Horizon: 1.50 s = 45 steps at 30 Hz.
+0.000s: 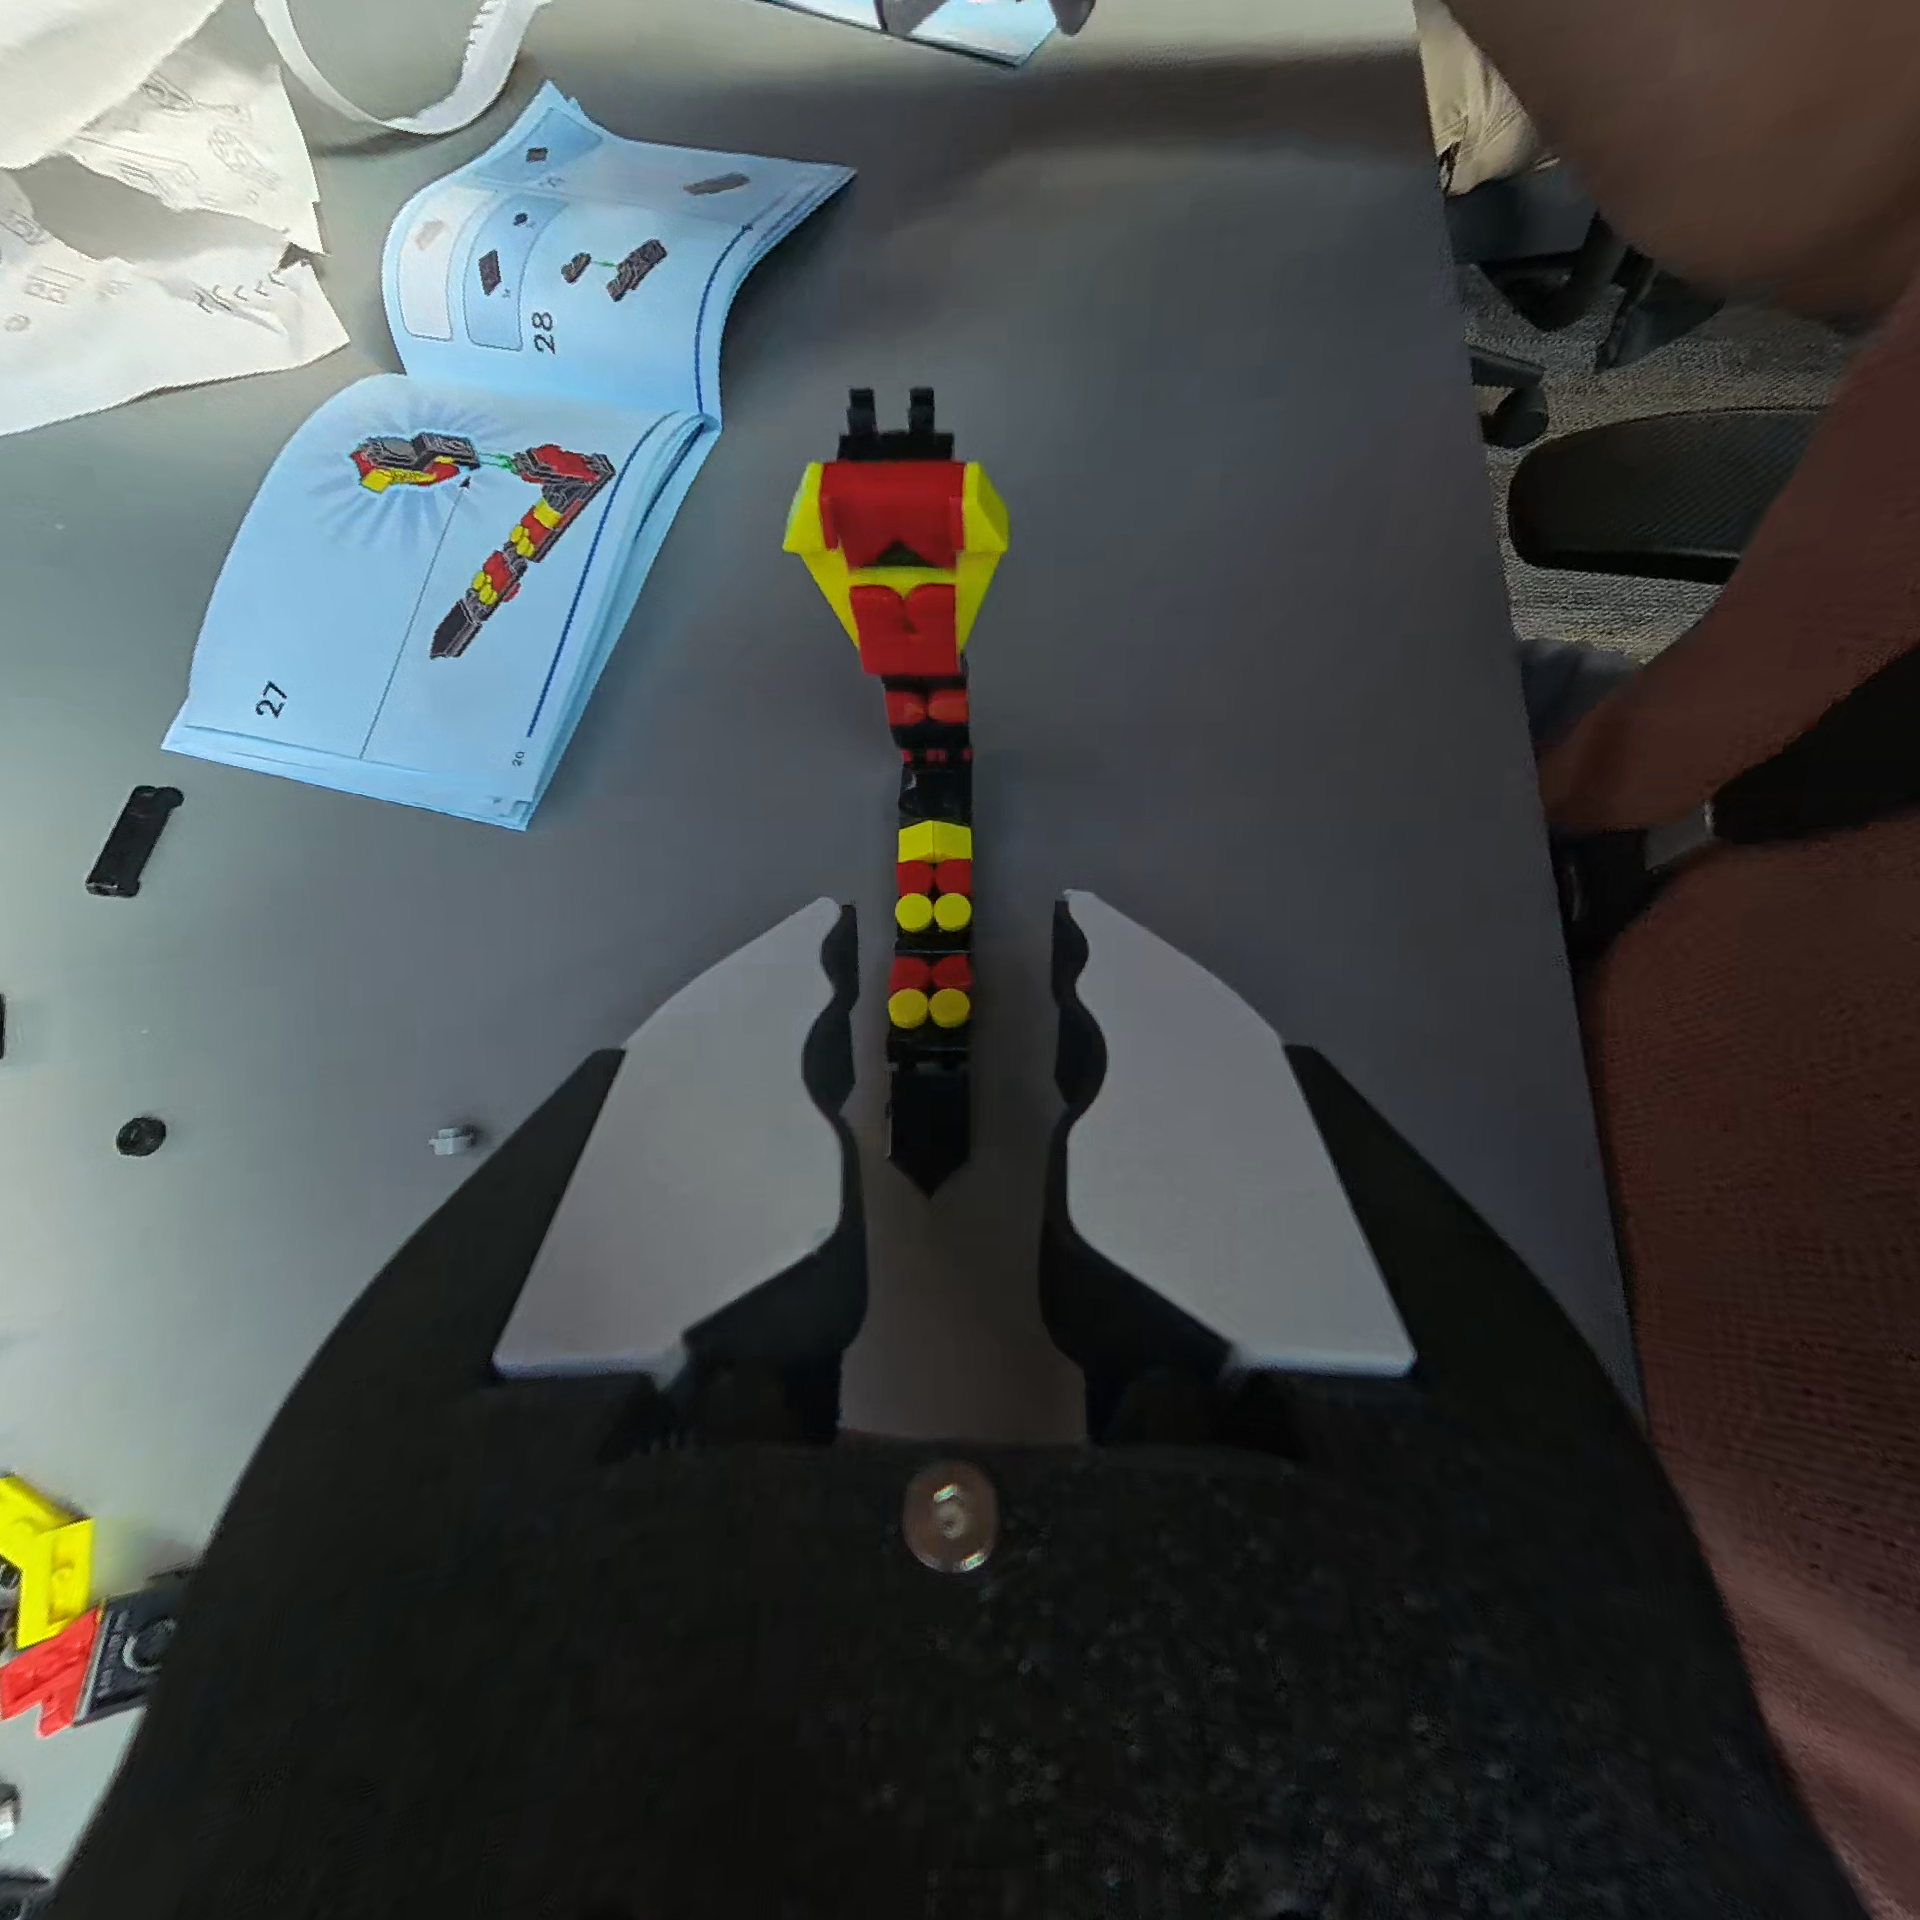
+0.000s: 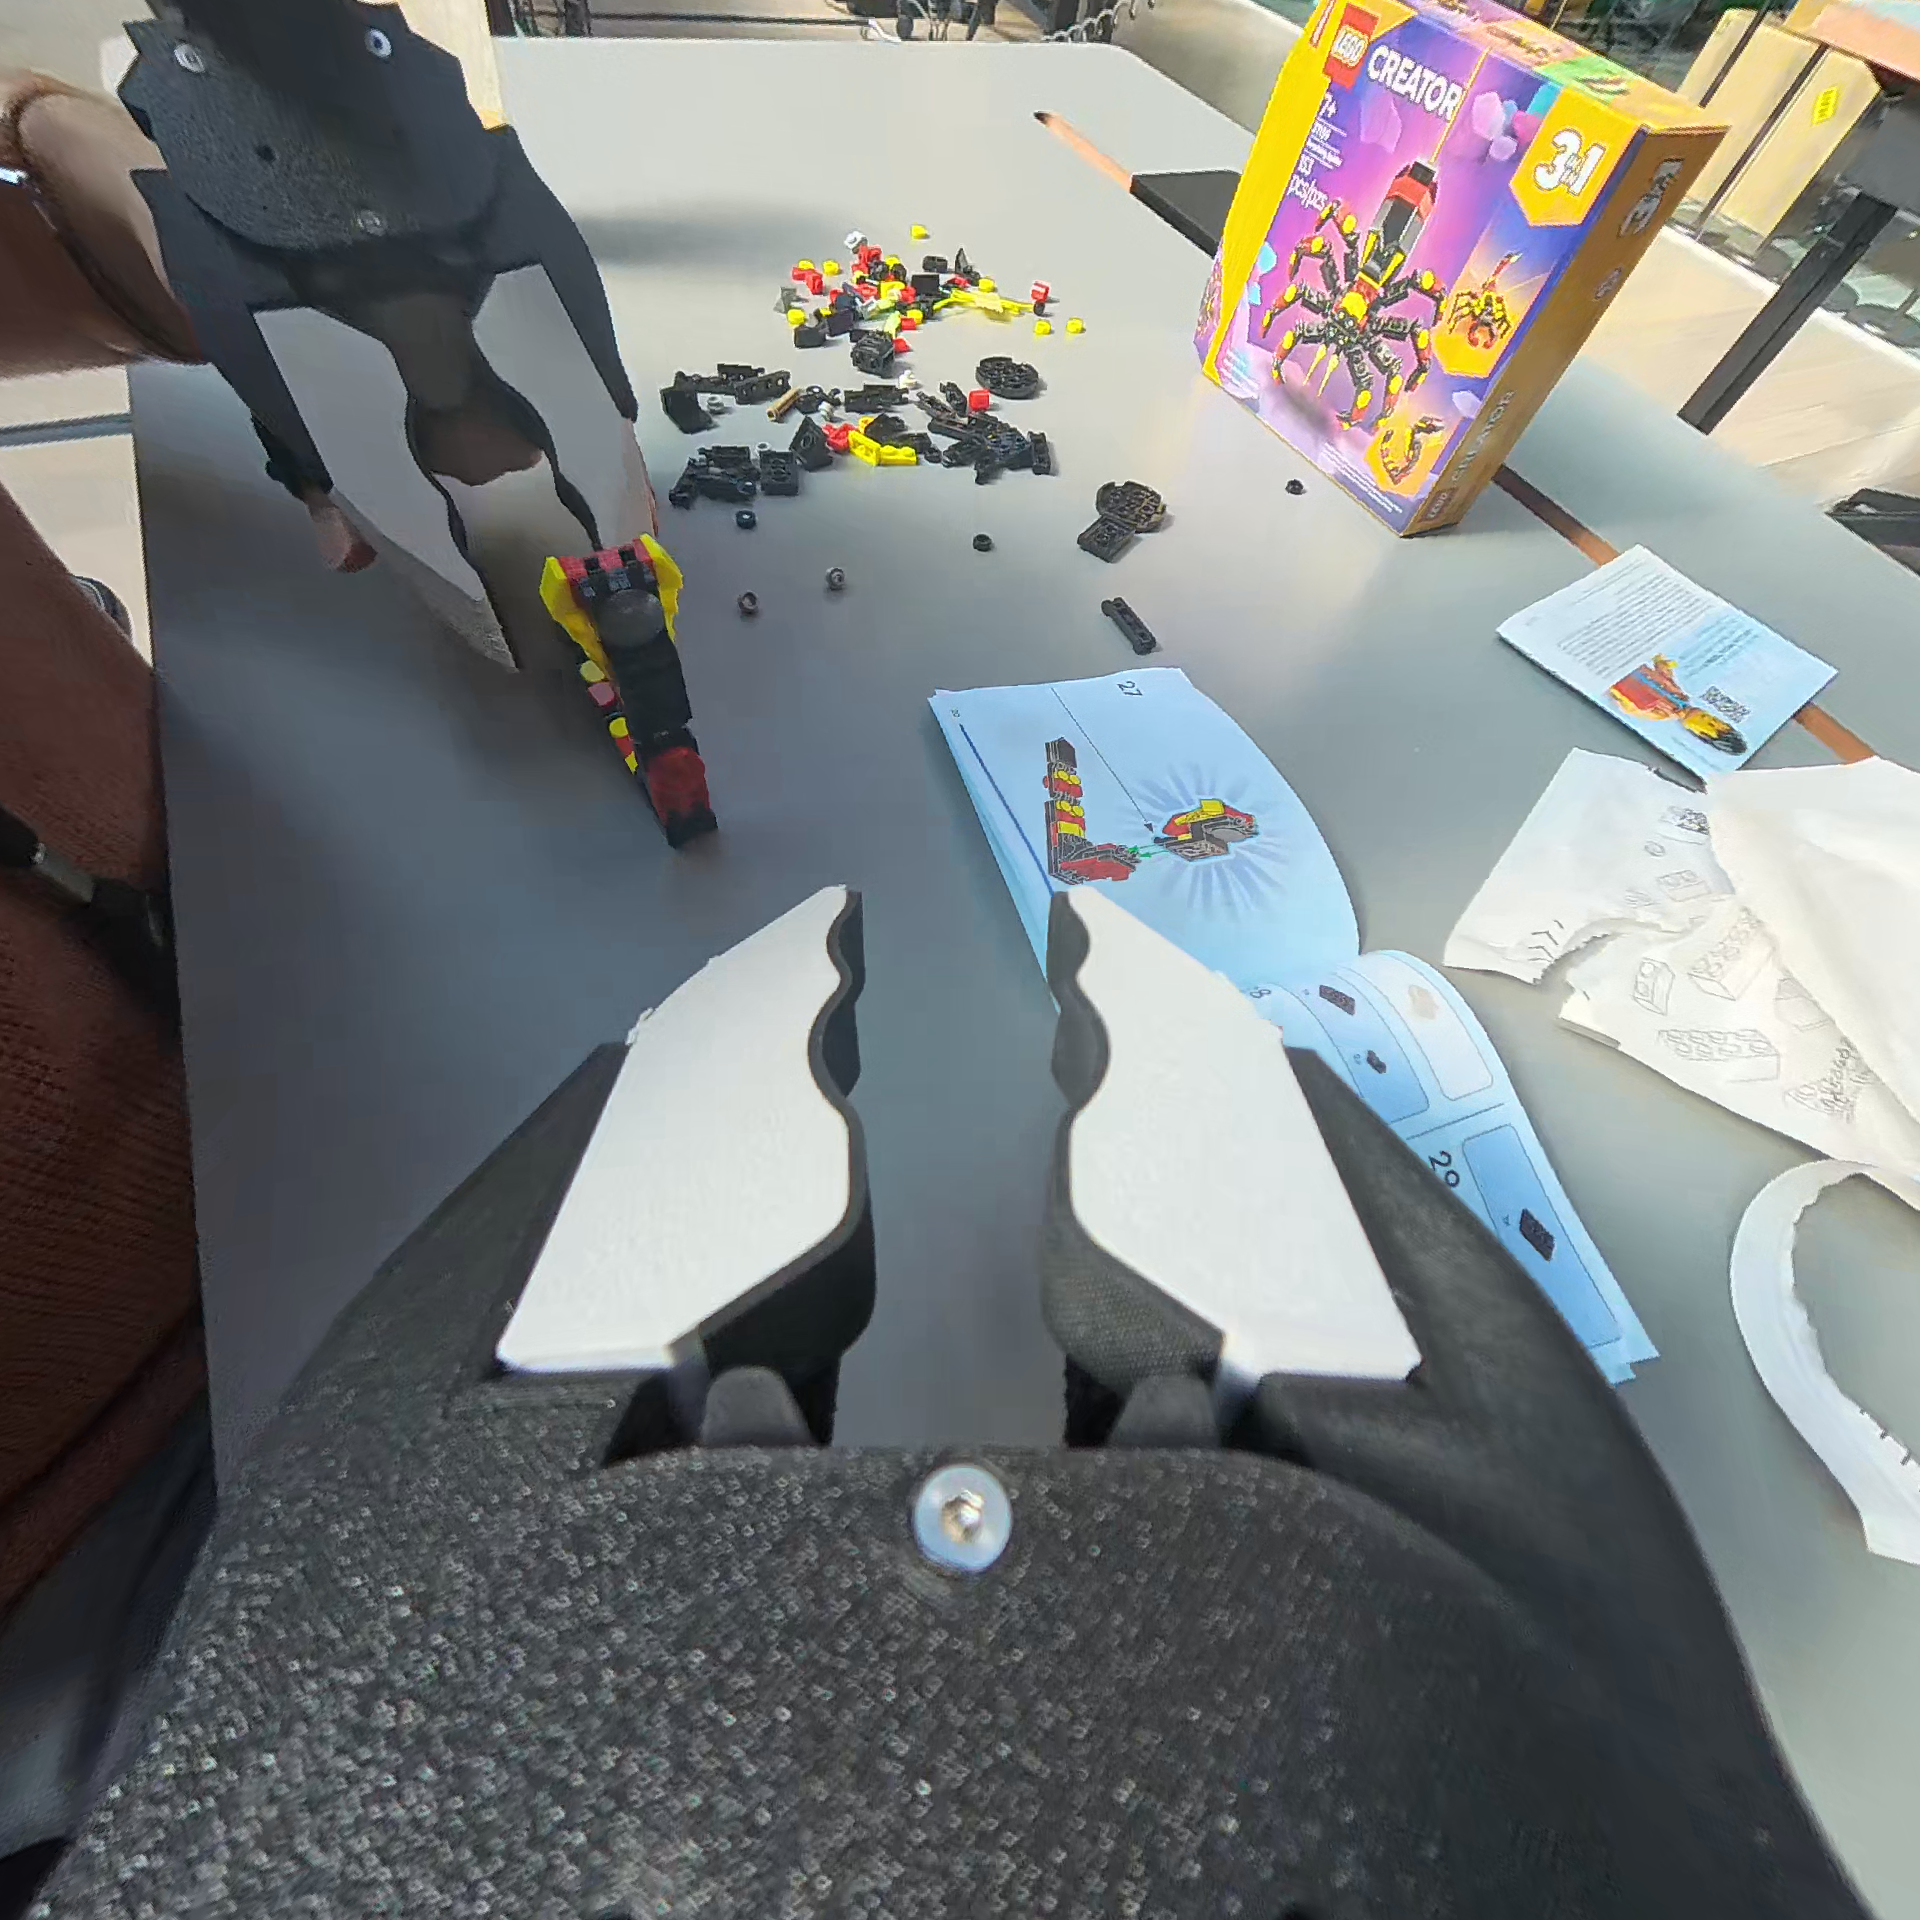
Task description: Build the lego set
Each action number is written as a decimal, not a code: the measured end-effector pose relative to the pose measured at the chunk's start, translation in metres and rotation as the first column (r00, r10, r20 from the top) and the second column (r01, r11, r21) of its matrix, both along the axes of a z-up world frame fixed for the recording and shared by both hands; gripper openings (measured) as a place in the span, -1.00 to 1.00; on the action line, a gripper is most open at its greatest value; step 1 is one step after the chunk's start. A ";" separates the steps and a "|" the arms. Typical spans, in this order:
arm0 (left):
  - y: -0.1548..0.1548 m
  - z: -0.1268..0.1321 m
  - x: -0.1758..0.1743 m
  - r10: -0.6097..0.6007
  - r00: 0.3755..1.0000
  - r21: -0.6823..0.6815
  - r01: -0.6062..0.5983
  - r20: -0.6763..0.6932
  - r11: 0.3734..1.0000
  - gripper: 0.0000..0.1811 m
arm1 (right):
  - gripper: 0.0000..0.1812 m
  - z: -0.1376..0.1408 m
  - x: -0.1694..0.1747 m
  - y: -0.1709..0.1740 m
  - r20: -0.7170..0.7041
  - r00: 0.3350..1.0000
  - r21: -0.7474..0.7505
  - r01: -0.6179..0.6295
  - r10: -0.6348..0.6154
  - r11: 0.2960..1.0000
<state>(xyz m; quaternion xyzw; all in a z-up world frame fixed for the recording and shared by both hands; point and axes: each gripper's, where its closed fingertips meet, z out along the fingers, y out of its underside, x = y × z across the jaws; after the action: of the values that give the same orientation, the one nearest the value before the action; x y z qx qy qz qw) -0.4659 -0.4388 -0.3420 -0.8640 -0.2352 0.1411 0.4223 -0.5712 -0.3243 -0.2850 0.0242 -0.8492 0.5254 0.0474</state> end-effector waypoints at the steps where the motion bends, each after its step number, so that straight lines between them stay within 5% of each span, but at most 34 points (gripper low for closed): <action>1: 0.000 -0.004 -0.002 0.000 1.000 -0.022 0.000 0.005 1.000 -0.60 | -0.63 0.000 0.000 -0.002 0.004 1.000 -0.009 -0.011 0.011 1.000; 8: 0.001 -0.030 -0.008 -0.045 0.991 -0.137 0.063 0.128 0.989 -0.62 | -0.63 -0.007 -0.001 -0.011 0.015 0.999 -0.025 -0.048 0.048 0.999; 15: 0.004 -0.030 -0.016 -0.055 0.983 -0.122 0.077 0.178 0.990 -0.82 | -0.64 -0.014 -0.001 -0.010 0.025 0.998 -0.004 -0.054 0.054 0.999; 22: 0.007 -0.029 -0.041 -0.061 0.984 -0.144 0.086 0.165 0.986 -0.82 | -0.65 -0.037 -0.043 -0.039 0.005 0.998 0.195 0.057 -0.059 0.979; 26: 0.007 -0.031 -0.062 -0.058 0.981 -0.163 0.089 0.183 0.983 -0.82 | -0.69 -0.056 -0.042 -0.059 0.077 0.996 0.257 0.021 -0.042 0.966; 32: 0.001 -0.031 -0.079 -0.067 0.975 -0.166 0.103 0.210 0.981 -0.83 | -0.85 -0.091 -0.061 -0.051 0.041 0.991 0.494 0.091 -0.128 0.865; 37: -0.004 -0.024 -0.091 -0.069 0.976 -0.137 0.098 0.206 0.986 -0.83 | -0.85 -0.091 -0.078 -0.011 0.024 0.974 0.554 0.175 -0.226 0.814; 45: -0.025 0.005 -0.147 -0.033 0.990 -0.098 0.047 0.135 0.994 -0.82 | -0.70 -0.031 -0.075 0.010 0.148 0.945 0.259 0.247 -0.291 0.934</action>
<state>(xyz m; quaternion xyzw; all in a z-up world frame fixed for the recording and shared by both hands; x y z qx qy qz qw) -0.6126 -0.4639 -0.3365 -0.8962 -0.2379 0.0864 0.3643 -0.6459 -0.3138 -0.3164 -0.1360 -0.9017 0.4088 0.0372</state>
